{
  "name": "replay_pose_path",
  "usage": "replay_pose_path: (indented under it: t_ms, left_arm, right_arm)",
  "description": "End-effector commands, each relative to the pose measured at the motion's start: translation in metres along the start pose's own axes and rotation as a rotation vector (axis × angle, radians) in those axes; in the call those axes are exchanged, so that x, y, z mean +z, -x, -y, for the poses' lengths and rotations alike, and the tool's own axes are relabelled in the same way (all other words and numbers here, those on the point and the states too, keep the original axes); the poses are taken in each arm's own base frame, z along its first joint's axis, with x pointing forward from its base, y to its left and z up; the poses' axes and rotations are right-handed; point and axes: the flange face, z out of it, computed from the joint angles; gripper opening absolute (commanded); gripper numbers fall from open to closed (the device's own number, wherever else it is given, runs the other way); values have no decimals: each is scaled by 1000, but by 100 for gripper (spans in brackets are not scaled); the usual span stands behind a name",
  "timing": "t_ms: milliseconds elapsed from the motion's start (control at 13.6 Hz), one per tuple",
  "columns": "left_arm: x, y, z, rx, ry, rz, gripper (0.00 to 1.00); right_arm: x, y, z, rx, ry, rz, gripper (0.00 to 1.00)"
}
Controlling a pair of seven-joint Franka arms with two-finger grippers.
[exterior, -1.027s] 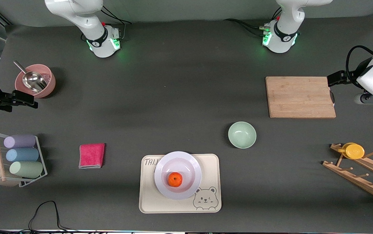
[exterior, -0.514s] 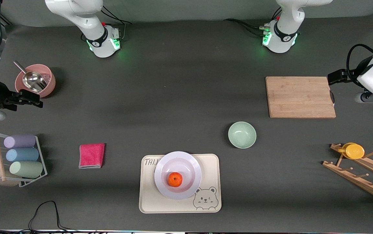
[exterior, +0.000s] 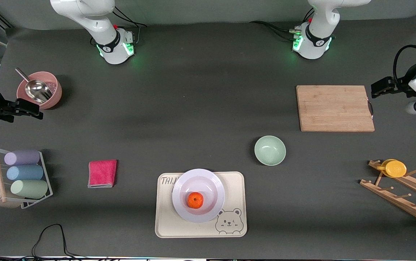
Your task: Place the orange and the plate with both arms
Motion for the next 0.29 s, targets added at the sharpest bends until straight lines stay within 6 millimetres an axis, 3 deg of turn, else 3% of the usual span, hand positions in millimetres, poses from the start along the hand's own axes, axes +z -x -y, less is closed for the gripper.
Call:
replay_pose_path:
  t_ms: [0, 220]
  left_arm:
    - [-11, 2, 1, -11, 10, -38, 100]
    - [-11, 4, 4, -16, 10, -30, 100]
  right_arm:
    - [-2, 5, 2, 21, 21, 8, 100]
    - [-1, 5, 2, 23, 21, 11, 100]
